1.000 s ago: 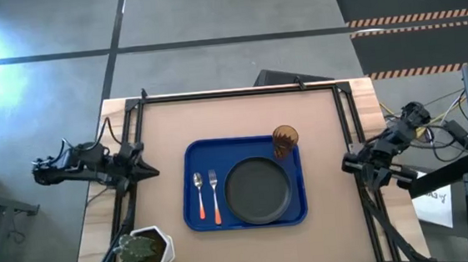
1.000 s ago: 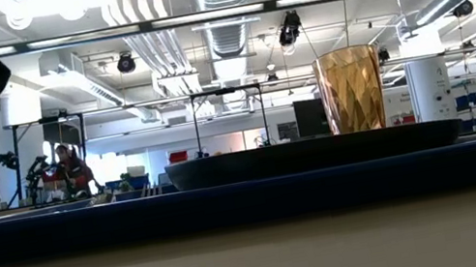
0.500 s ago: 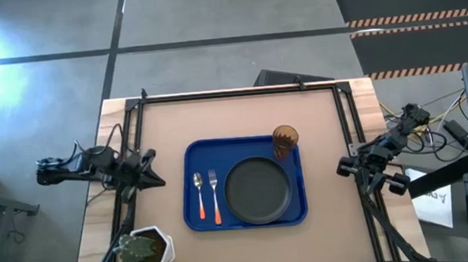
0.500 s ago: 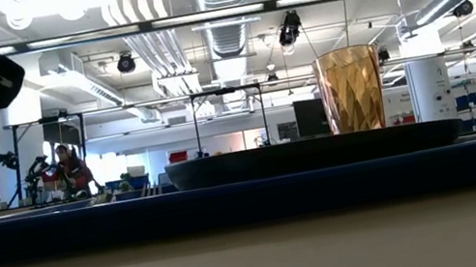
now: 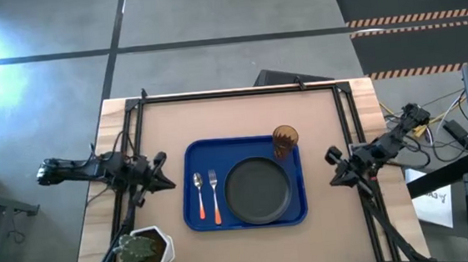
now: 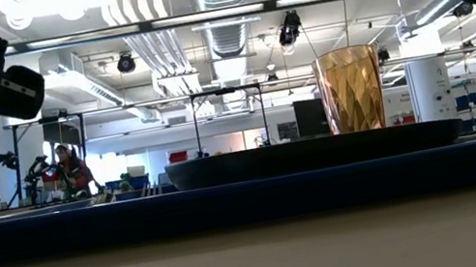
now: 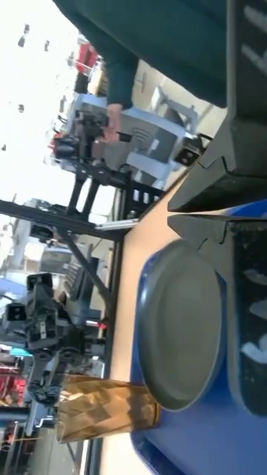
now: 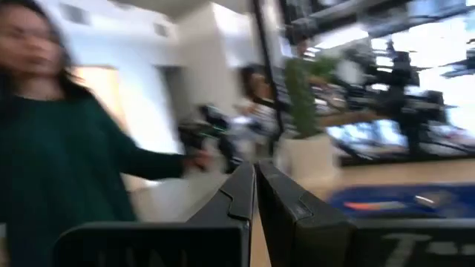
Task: Pick and place plate/cup/fork/spoon on tray
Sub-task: Return to Home Position
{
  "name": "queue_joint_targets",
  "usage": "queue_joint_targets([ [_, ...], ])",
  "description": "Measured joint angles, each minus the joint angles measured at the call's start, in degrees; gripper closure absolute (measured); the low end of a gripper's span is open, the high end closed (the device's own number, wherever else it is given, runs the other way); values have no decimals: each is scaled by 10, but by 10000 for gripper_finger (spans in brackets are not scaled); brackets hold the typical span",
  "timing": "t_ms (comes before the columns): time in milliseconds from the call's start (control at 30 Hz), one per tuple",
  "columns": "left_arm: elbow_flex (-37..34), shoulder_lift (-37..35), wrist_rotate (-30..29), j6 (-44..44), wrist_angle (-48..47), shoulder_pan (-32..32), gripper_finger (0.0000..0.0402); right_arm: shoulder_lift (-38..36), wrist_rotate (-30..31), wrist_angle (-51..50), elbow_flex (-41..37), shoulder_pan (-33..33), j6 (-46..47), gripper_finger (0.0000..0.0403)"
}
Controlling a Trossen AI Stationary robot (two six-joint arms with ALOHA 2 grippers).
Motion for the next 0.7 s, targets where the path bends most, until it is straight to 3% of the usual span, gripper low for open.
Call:
queue_joint_targets([
  [200,1,-1,-7,60,-8,1,402,1,48,-25,0,0,-79,394],
  [500,1,11,-208,148,-22,4,402,2,317,-100,0,0,-103,394],
  [700,1,61,-229,165,-21,17,402,15,392,-108,0,0,-147,394],
])
